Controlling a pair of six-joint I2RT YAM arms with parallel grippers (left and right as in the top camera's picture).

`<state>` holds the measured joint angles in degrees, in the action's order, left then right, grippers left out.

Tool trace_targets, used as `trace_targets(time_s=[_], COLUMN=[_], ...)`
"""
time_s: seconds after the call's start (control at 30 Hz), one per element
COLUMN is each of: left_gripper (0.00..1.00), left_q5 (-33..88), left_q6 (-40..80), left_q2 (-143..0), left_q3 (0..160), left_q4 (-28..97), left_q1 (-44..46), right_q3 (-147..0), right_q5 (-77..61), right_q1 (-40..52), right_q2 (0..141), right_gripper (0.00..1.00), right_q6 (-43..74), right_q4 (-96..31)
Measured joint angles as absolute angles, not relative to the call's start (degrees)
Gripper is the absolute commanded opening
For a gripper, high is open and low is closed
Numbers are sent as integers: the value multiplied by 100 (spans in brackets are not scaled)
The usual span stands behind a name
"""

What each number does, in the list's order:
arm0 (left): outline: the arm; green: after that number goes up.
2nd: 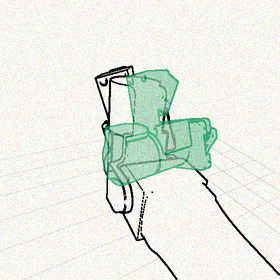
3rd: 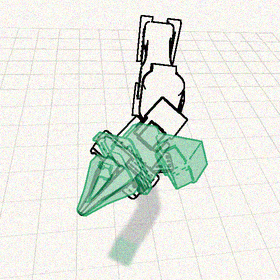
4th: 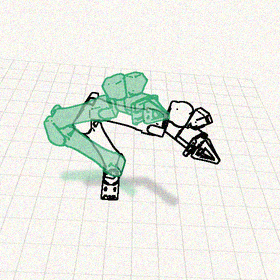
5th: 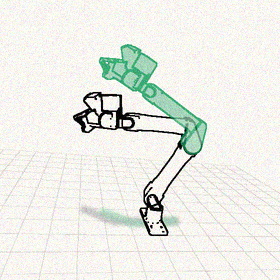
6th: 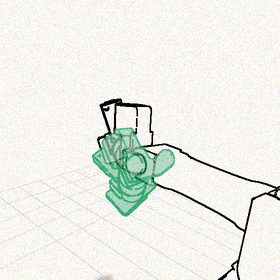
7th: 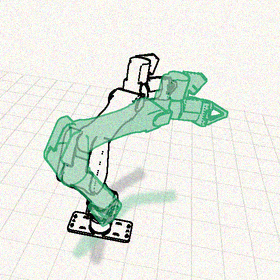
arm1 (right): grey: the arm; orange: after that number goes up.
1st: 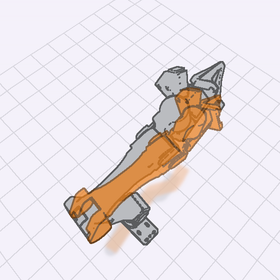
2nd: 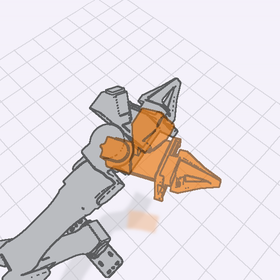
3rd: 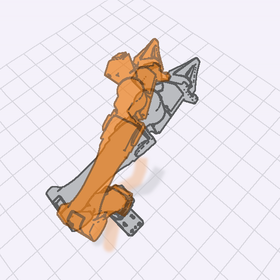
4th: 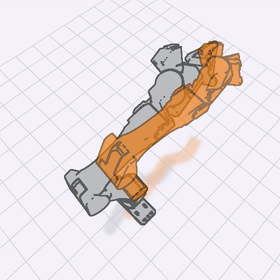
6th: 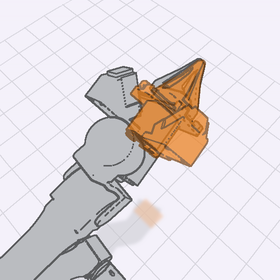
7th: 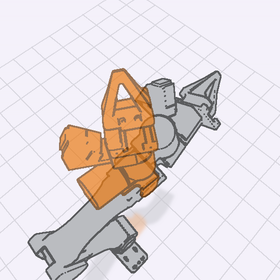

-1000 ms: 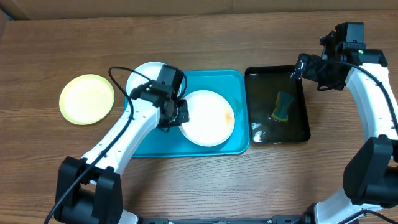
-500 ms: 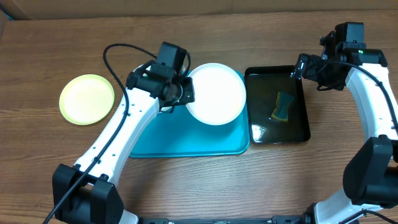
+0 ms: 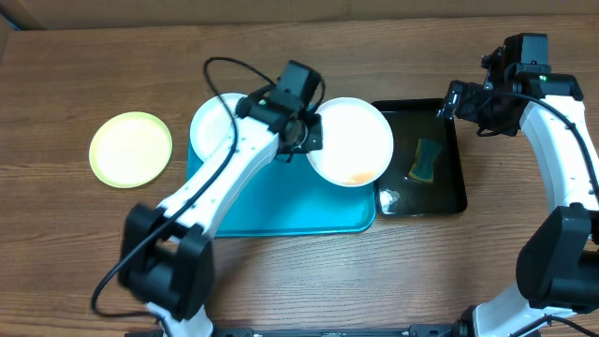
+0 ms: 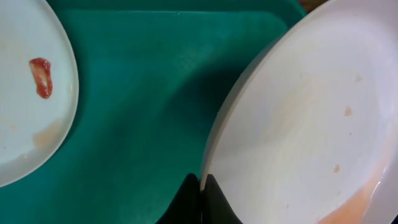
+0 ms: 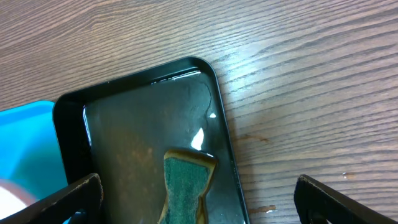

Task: Clean dirty plates on tray and stack at the side
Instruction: 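Lift the white plate off the teal tray with the left gripper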

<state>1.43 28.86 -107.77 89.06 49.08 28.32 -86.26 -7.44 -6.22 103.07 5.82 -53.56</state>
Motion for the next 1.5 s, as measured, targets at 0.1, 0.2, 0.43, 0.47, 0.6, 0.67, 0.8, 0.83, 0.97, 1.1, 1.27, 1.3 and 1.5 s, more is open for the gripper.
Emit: trace_targets(time_s=[0.1,0.2,0.43,0.47,0.6,0.67,0.8,0.83,0.97,1.1,1.27,1.3,1.5], left_gripper=[4,4,4,4,4,4,4,4,4,4,4,4,4], left_q5=[-47,-377,-1848,-2049,-2884,-3173,-3844,-4029,-4742,-5299,-5684,-5730,-5854], left_q6=[2899,2897,2630,2569,2335,2220,1876,1776,1319,913,674,635,556], left_q2=[-11063,-11124,-11124,-11126,-11126,-11126,-11126,-11126,-11126,-11126,-11126,-11126,-11126], left_q3=[9349,9675,10020,10020,10020,10020,10020,10020,10020,10020,10020,10020,10020], left_q4=[4963,4969,4888,4886,4692,4545,4211,4147,3896,3715,3586,3573,3481], left_q1=[2947,3122,3763,3863,4324,4508,4882,4971,5334,5647,5822,5843,5848], right_q3=[-8624,-8626,-8624,-8624,-8624,-8626,-8624,-8624,-8624,-8626,-8624,-8624,-8624], right_q5=[-746,-746,-744,-744,-744,-744,-746,-744,-744,-738,-725,-725,-725], right_q1=[-624,-624,-622,-624,-622,-624,-624,-622,-624,-622,-624,-624,-624], right_q2=[10307,10307,10307,10307,10307,10307,10307,10307,10307,10307,10307,10307,10307], right_gripper=[100,100,100,100,100,100,100,100,100,100,100,100,100], right_q6=[578,580,580,582,582,582,582,582,580,580,582,580,582], right_q4=[-5358,-5356,-5356,-5356,-5356,-5356,-5356,-5354,-5356,-5358,-5356,-5358,-5358])
